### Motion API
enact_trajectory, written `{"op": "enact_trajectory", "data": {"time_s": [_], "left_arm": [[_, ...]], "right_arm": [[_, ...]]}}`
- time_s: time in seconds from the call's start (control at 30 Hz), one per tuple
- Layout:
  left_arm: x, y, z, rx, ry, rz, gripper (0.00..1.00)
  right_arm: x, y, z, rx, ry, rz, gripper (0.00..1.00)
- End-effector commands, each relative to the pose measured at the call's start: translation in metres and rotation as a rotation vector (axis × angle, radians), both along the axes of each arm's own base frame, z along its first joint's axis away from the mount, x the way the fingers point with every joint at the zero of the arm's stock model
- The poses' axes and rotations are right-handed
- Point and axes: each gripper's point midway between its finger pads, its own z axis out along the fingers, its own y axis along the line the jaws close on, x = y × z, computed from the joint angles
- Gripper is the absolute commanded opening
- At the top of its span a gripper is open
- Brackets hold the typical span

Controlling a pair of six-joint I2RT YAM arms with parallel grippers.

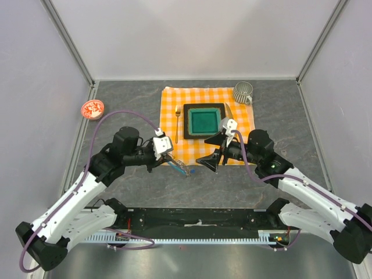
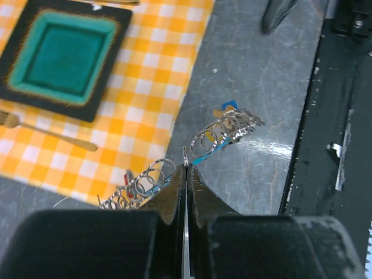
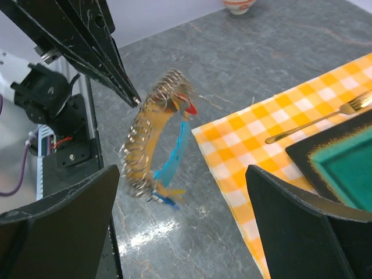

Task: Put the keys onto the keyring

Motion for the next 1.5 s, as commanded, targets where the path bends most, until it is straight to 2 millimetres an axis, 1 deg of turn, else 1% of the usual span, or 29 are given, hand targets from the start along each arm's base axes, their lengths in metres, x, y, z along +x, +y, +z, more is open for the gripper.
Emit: {"op": "enact_trajectory", "data": {"time_s": [0.0, 0.07, 0.1, 0.13, 0.17, 0.3, 0.43, 0.5, 0.6, 0.63, 0.67, 0.73, 0.8, 0.87, 1.0, 1.17, 1.23, 1.47], "left_arm": [[-0.009, -0.025, 0.026, -0.044, -0.061, -0.125, 0.02], [-0.011, -0.031, 0.026, -0.037, -0.056, -0.144, 0.02], [-0.010, -0.032, 0.025, -0.030, -0.058, -0.146, 0.02], [-0.009, -0.035, 0.020, -0.016, -0.045, -0.145, 0.02], [-0.008, -0.036, 0.022, -0.019, -0.045, -0.151, 0.02], [-0.012, -0.042, 0.017, -0.018, -0.008, -0.178, 0.02], [-0.016, -0.045, 0.012, -0.013, 0.011, -0.193, 0.02], [-0.019, -0.047, 0.012, -0.020, 0.013, -0.208, 0.02], [-0.020, -0.048, 0.015, -0.035, 0.009, -0.215, 0.02], [-0.022, -0.049, 0.016, -0.040, 0.012, -0.218, 0.02], [-0.023, -0.049, 0.018, -0.051, 0.012, -0.222, 0.02], [-0.024, -0.050, 0.014, -0.054, 0.017, -0.224, 0.02], [-0.024, -0.050, 0.011, -0.052, 0.028, -0.218, 0.02], [-0.024, -0.050, 0.007, -0.048, 0.040, -0.218, 0.02], [-0.026, -0.050, 0.003, -0.044, 0.052, -0.222, 0.02], [-0.031, -0.048, -0.002, -0.047, 0.068, -0.228, 0.02], [-0.032, -0.048, -0.002, -0.049, 0.070, -0.231, 0.02], [-0.033, -0.048, -0.006, -0.043, 0.081, -0.237, 0.02]], "right_arm": [[-0.008, 0.019, 0.012, 0.047, -0.119, 0.148, 0.97], [-0.011, 0.022, 0.009, 0.050, -0.141, 0.165, 0.95], [-0.013, 0.022, 0.002, 0.038, -0.142, 0.170, 0.93], [-0.014, 0.023, 0.000, 0.037, -0.140, 0.171, 0.92], [-0.015, 0.023, -0.005, 0.025, -0.165, 0.178, 0.90], [-0.021, 0.029, -0.013, 0.004, -0.190, 0.215, 0.83], [-0.028, 0.038, -0.016, -0.013, -0.201, 0.269, 0.74], [-0.027, 0.043, -0.016, -0.015, -0.205, 0.274, 0.72], [-0.026, 0.049, -0.018, -0.019, -0.206, 0.283, 0.64], [-0.026, 0.050, -0.018, -0.017, -0.207, 0.287, 0.59], [-0.026, 0.053, -0.020, -0.016, -0.197, 0.293, 0.56], [-0.031, 0.059, -0.016, -0.004, -0.203, 0.321, 0.49], [-0.037, 0.064, -0.017, -0.005, -0.195, 0.345, 0.45], [-0.038, 0.066, -0.017, -0.006, -0.197, 0.346, 0.39], [-0.043, 0.071, -0.017, -0.004, -0.199, 0.364, 0.34], [-0.042, 0.075, -0.023, -0.013, -0.193, 0.370, 0.30], [-0.042, 0.078, -0.025, -0.014, -0.189, 0.375, 0.27], [-0.045, 0.085, -0.021, 0.004, -0.194, 0.401, 0.23]]}}
